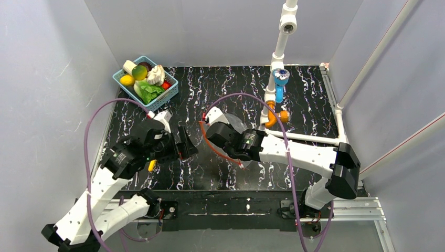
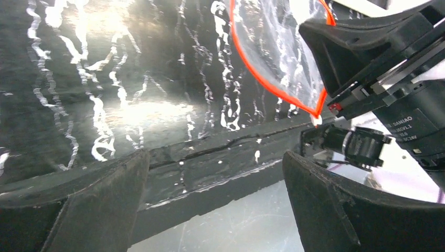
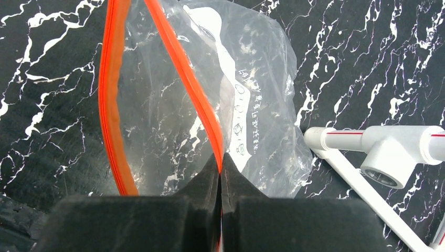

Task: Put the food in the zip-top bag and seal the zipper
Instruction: Open the zipper of the food storage bag at the center of the board, then pick up the fake vegetable from the bin.

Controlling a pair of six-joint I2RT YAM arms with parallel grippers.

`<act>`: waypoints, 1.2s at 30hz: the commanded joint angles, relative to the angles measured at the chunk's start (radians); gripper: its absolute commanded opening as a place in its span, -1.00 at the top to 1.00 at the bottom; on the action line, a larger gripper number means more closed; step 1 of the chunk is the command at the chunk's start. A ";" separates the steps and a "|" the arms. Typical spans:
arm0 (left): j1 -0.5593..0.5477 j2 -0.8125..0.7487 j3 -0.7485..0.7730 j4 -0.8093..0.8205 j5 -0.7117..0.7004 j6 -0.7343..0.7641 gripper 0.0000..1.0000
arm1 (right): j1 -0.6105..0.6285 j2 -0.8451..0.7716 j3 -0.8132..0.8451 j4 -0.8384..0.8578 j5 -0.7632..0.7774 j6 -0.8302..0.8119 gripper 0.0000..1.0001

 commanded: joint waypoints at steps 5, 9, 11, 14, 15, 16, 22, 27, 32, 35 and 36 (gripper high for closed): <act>0.124 0.183 0.230 -0.180 -0.354 0.127 -0.96 | -0.025 -0.043 0.019 0.055 -0.026 -0.043 0.97; 0.370 0.269 0.243 -0.043 -0.282 0.177 -0.96 | -0.047 -0.057 0.002 0.070 -0.063 -0.032 0.97; 0.443 0.323 0.255 0.050 -0.285 0.201 -0.97 | -0.050 -0.072 -0.015 0.094 -0.096 -0.031 0.97; 0.512 0.435 0.283 0.191 -0.314 0.231 -0.96 | -0.058 -0.084 -0.037 0.114 -0.127 -0.030 0.97; 0.537 0.483 0.301 0.218 -0.302 0.220 -0.97 | -0.061 -0.088 -0.043 0.114 -0.133 -0.028 0.97; 0.562 0.526 0.327 0.243 -0.276 0.213 -0.97 | -0.067 -0.091 -0.048 0.116 -0.140 -0.029 0.97; 0.604 0.774 0.417 0.496 -0.314 0.279 -0.97 | -0.117 -0.139 -0.087 0.147 -0.221 -0.032 0.97; 0.614 0.840 0.295 0.944 -0.289 0.282 -0.97 | -0.129 -0.169 -0.102 0.158 -0.261 -0.028 0.97; 0.700 0.980 0.275 1.060 -0.229 -0.316 -0.69 | -0.137 -0.163 -0.122 0.172 -0.276 -0.027 0.97; 0.710 1.044 0.263 1.096 -0.238 -0.602 -0.59 | -0.144 -0.156 -0.130 0.180 -0.285 -0.025 0.97; 0.709 1.060 0.287 1.035 -0.254 -0.678 -0.57 | -0.145 -0.152 -0.127 0.180 -0.286 -0.023 0.97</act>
